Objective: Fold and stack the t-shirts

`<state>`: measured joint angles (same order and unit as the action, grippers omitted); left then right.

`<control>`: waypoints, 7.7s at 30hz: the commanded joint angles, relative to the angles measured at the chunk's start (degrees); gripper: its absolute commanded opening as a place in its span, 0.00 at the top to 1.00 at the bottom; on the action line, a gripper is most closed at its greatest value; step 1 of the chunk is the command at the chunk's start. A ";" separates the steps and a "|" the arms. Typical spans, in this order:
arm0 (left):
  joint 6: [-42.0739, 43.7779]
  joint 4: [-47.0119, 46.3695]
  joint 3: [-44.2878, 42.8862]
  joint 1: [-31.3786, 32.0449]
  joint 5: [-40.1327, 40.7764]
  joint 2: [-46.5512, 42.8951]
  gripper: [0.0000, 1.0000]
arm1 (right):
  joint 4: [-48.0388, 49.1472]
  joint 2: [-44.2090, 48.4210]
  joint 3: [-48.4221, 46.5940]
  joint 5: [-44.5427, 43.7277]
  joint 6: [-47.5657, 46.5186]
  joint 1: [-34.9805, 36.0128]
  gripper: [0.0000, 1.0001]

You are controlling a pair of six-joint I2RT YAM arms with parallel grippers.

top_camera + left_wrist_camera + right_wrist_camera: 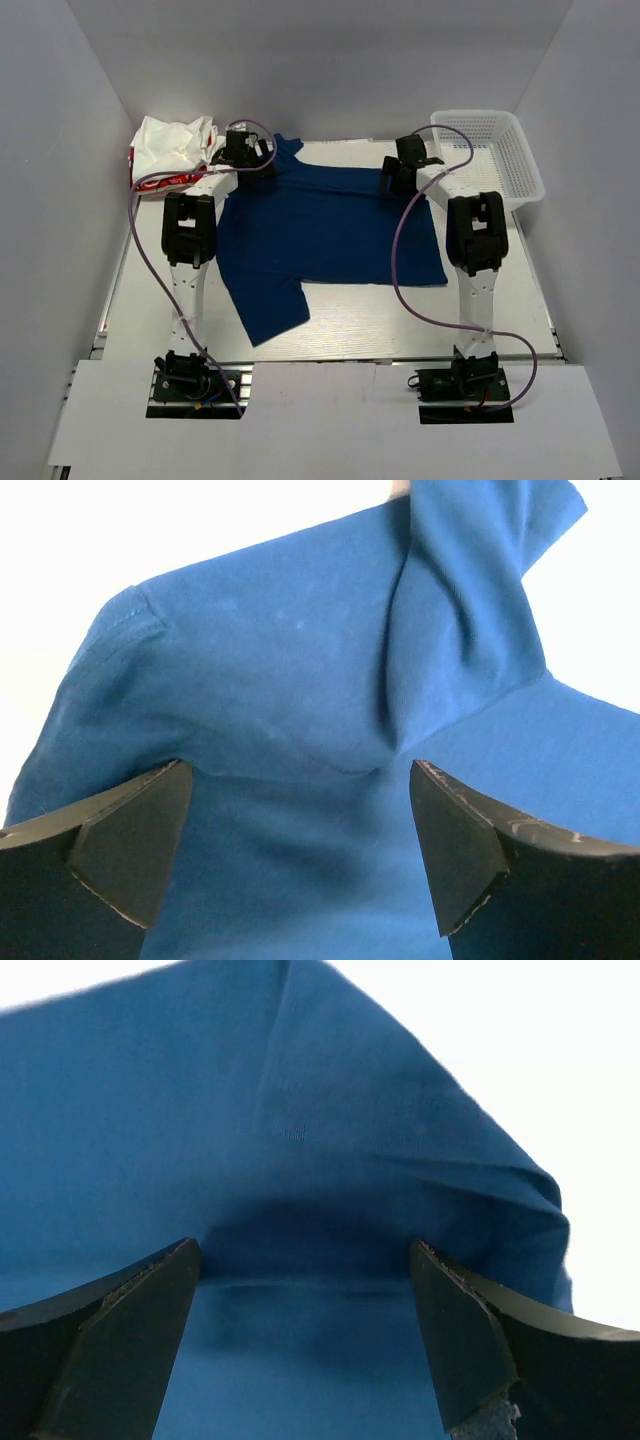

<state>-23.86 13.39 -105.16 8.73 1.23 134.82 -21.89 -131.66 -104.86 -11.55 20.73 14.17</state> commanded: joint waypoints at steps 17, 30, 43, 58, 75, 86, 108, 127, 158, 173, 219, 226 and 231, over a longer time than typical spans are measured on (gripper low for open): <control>-7.33 14.12 36.92 1.55 -6.06 -45.66 0.01 | 9.85 47.53 46.66 5.93 5.62 1.03 0.10; -18.16 32.92 68.16 1.55 -9.32 -80.16 0.01 | 9.42 77.60 75.58 -4.96 21.97 0.68 0.10; -22.90 29.94 79.15 3.31 -17.15 -78.41 0.08 | 1.85 72.86 73.66 -10.43 23.13 -0.73 0.10; -22.91 18.61 83.72 4.89 -21.00 -74.27 1.00 | 8.79 68.12 77.00 2.72 20.67 -5.30 0.24; -21.06 14.92 74.77 4.89 -22.94 -77.52 1.00 | 7.39 64.33 75.07 6.63 17.68 -6.18 1.00; -19.47 2.53 59.76 3.57 -22.33 -62.96 1.00 | 6.16 61.08 66.55 6.80 15.13 -6.26 1.00; -1.47 -3.45 22.03 2.52 -10.54 -33.06 1.00 | -1.66 35.78 34.20 4.70 9.94 -6.35 1.00; 0.39 3.48 -10.07 -2.84 -16.09 -4.04 0.00 | -6.15 24.24 18.72 8.19 8.01 -5.31 0.16; -17.89 11.84 61.28 -2.05 -11.15 -40.04 0.00 | 4.75 37.59 57.99 10.76 14.77 -3.45 0.10; -15.09 19.58 58.60 -1.52 -1.60 -69.99 0.00 | 0.35 68.46 65.23 10.76 1.69 0.94 0.10; -12.53 29.97 -9.79 16.14 8.25 -7.55 0.50 | 0.01 57.04 63.29 6.02 1.07 0.59 0.10; -13.68 35.97 -18.97 16.15 14.67 -4.72 0.00 | -0.17 59.93 63.46 6.10 0.45 0.68 0.10; -13.67 25.29 2.75 14.65 16.68 -21.67 0.00 | 0.36 60.11 63.38 7.16 0.45 0.86 0.10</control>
<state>-37.45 44.93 -107.24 24.73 14.11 126.87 -22.48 -72.55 -41.43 -5.43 21.98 15.03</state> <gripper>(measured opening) 0.997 0.904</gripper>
